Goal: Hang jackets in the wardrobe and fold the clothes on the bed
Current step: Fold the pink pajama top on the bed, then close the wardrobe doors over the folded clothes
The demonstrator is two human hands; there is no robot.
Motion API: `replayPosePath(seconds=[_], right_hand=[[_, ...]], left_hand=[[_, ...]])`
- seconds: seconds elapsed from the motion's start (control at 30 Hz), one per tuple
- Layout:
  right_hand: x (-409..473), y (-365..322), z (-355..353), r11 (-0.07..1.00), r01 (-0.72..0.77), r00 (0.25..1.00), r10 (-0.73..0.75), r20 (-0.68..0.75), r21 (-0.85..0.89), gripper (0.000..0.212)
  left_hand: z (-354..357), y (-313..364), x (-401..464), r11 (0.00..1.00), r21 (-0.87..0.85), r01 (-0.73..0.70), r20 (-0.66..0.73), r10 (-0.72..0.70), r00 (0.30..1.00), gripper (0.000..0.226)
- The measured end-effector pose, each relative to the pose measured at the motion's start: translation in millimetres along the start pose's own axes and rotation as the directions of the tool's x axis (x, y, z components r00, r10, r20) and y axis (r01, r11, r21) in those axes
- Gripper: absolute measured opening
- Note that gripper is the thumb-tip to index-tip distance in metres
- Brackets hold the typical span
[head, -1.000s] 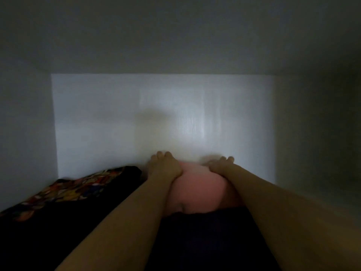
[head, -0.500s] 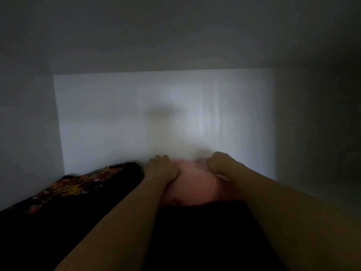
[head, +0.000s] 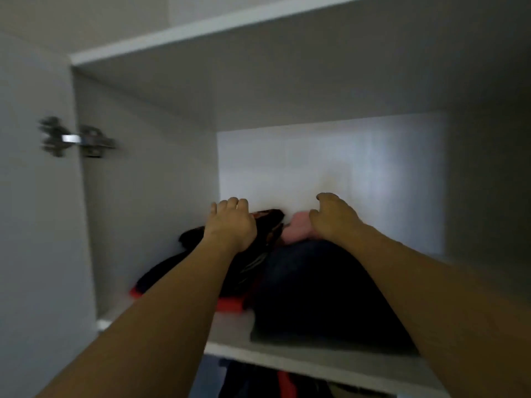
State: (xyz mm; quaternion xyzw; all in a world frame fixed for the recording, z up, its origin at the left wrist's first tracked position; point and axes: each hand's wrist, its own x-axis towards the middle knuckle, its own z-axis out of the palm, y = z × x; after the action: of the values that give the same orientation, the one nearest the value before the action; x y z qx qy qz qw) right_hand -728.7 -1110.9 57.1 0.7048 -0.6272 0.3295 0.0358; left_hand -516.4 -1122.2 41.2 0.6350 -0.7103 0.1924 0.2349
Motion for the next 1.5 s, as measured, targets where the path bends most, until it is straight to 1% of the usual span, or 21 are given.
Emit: replayPosePath(seconds=[0.07,0.17,0.27,0.33,0.43,0.53,0.6,0.63,0.7,0.73,0.77,0.83,0.9,1.0,1.07,1.13,1.2,1.23,1.3,1.4,1.5], right_hand=[[-30.0,-30.5,3.8,0.996,0.079,0.996,-0.080,0.026,0.045,0.046],[-67.4,-78.7,8.9,0.975,0.216,0.974,-0.218,0.060,0.044,0.046],[-95.4,-133.6,11.8,0.945,0.317,0.945,-0.321,0.055,0.079,0.046],[-112.6,-174.9,13.9,0.916,0.385,0.920,-0.391,0.036,0.114,0.045],[-136.6,-242.1,13.9,0.844,0.520,0.851,-0.525,0.005,0.131,0.053],[-157.5,-310.1,12.8,0.728,0.674,0.738,-0.670,-0.078,0.123,0.055],[-170.0,-353.3,12.9,0.646,0.757,0.652,-0.740,-0.163,0.096,0.057],[-175.5,-373.2,13.0,0.613,0.787,0.614,-0.765,-0.197,0.071,0.061],[-187.5,-409.6,14.0,0.551,0.834,0.536,-0.811,-0.236,0.002,0.073],[-193.0,-426.0,14.5,0.518,0.854,0.492,-0.835,-0.247,-0.048,0.079],[-198.3,-440.8,15.4,0.487,0.867,0.450,-0.857,-0.252,-0.108,0.084],[-209.2,-465.2,16.5,0.421,0.872,0.357,-0.895,-0.266,-0.249,0.091],[-219.1,-484.5,20.2,0.359,0.859,0.276,-0.925,-0.260,-0.365,0.093],[-231.1,-503.2,30.0,0.289,0.833,0.214,-0.955,-0.207,-0.471,0.092],[-234.6,-509.6,32.4,0.299,0.818,0.228,-0.953,-0.200,-0.491,0.087],[-234.5,-515.3,29.4,0.285,0.813,0.196,-0.955,-0.221,-0.508,0.075],[-233.0,-519.5,20.8,0.248,0.810,0.130,-0.959,-0.250,-0.531,0.058],[-232.4,-519.1,15.5,0.232,0.817,0.095,-0.957,-0.273,-0.527,0.047],[-236.0,-510.7,0.7,0.218,0.834,0.040,-0.940,-0.339,-0.507,0.023],[-239.3,-485.9,-16.0,0.208,0.850,0.004,-0.921,-0.389,-0.484,0.027],[-230.9,-450.1,-27.9,0.211,0.819,-0.049,-0.900,-0.432,-0.533,0.026]], left_hand=[[-20.7,-27.8,-42.2,1.000,0.009,0.023,-0.009,-0.023,1.000,0.048],[-58.1,-67.5,-98.6,0.994,0.069,0.085,-0.006,-0.085,0.996,0.049],[-102.8,-102.1,-146.0,0.980,0.092,0.176,-0.011,-0.176,0.984,0.051],[-134.0,-121.5,-176.0,0.970,0.071,0.231,0.022,-0.233,0.972,0.050],[-177.2,-152.1,-217.7,0.949,0.064,0.308,0.102,-0.313,0.944,0.047],[-218.4,-184.2,-256.2,0.925,0.088,0.370,0.143,-0.379,0.914,0.040],[-242.8,-206.2,-280.7,0.882,0.131,0.452,0.225,-0.470,0.853,0.035],[-253.5,-216.0,-292.1,0.847,0.162,0.506,0.313,-0.530,0.788,0.036],[-271.7,-234.0,-316.6,0.743,0.258,0.617,0.499,-0.649,0.573,0.043],[-279.0,-243.7,-327.5,0.709,0.309,0.634,0.516,-0.685,0.515,0.043],[-285.4,-252.9,-336.1,0.703,0.342,0.623,0.474,-0.702,0.531,0.040],[-292.9,-268.2,-347.9,0.724,0.378,0.577,0.308,-0.686,0.659,0.038],[-290.9,-276.6,-353.2,0.747,0.378,0.547,0.223,-0.647,0.729,0.035],[-275.9,-282.8,-356.8,0.761,0.336,0.555,0.157,-0.626,0.764,0.038],[-272.6,-287.2,-362.7,0.786,0.257,0.562,0.123,-0.604,0.788,0.039],[-275.2,-291.5,-371.5,0.804,0.160,0.572,0.088,-0.589,0.803,0.034],[-275.8,-292.4,-381.5,0.818,0.082,0.569,0.053,-0.573,0.818,0.024],[-275.4,-290.4,-386.2,0.827,0.057,0.560,0.045,-0.562,0.826,0.018],[-274.7,-283.8,-394.1,0.843,0.003,0.538,0.028,-0.538,0.843,0.022],[-278.8,-269.4,-399.7,0.854,-0.143,0.500,0.052,-0.498,0.866,0.032],[-279.0,-244.7,-394.7,0.816,-0.367,0.447,0.227,-0.387,0.894,0.040]])
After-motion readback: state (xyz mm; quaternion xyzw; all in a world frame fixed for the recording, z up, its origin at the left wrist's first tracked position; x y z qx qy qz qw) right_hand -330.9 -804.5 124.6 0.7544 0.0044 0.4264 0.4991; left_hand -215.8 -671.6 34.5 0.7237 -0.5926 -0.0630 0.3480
